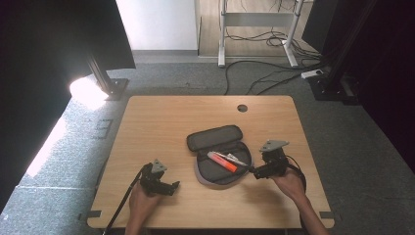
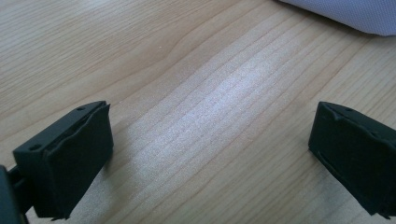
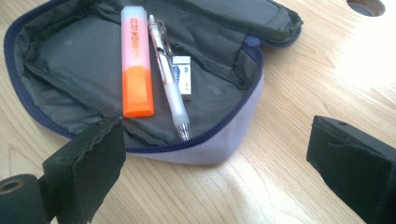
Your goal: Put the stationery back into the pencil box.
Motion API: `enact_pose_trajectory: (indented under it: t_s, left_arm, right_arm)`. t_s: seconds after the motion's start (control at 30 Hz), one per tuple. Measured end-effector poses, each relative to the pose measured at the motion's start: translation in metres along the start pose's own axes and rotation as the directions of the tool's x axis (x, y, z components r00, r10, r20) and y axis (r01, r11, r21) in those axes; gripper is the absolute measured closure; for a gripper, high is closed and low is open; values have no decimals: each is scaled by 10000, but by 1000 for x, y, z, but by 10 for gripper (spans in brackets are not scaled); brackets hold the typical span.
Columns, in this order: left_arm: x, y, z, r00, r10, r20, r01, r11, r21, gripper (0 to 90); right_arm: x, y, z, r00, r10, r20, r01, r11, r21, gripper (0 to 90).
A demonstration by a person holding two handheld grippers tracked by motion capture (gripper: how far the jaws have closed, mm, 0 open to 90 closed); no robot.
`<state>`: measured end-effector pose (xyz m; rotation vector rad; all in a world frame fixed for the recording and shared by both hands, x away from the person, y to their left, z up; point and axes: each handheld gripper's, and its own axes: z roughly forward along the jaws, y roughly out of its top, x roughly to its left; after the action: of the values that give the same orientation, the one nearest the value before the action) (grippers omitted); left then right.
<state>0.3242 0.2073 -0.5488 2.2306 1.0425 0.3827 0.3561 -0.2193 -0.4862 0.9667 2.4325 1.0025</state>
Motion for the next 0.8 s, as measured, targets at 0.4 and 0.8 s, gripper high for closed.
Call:
enact_pose_trajectory:
  t_s: [0.4, 0.8]
  left_arm:
    - [0, 0, 0, 10000, 0, 1, 0, 10000, -1, 0]
    - [0, 0, 0, 10000, -1, 0, 1, 10000, -2, 0]
  right_arm:
    - [-11, -14, -19, 9982, 336, 493, -326, 9993, -207, 38]
    - [-25, -40, -28, 9909, 874, 1020, -862, 9961, -162, 0]
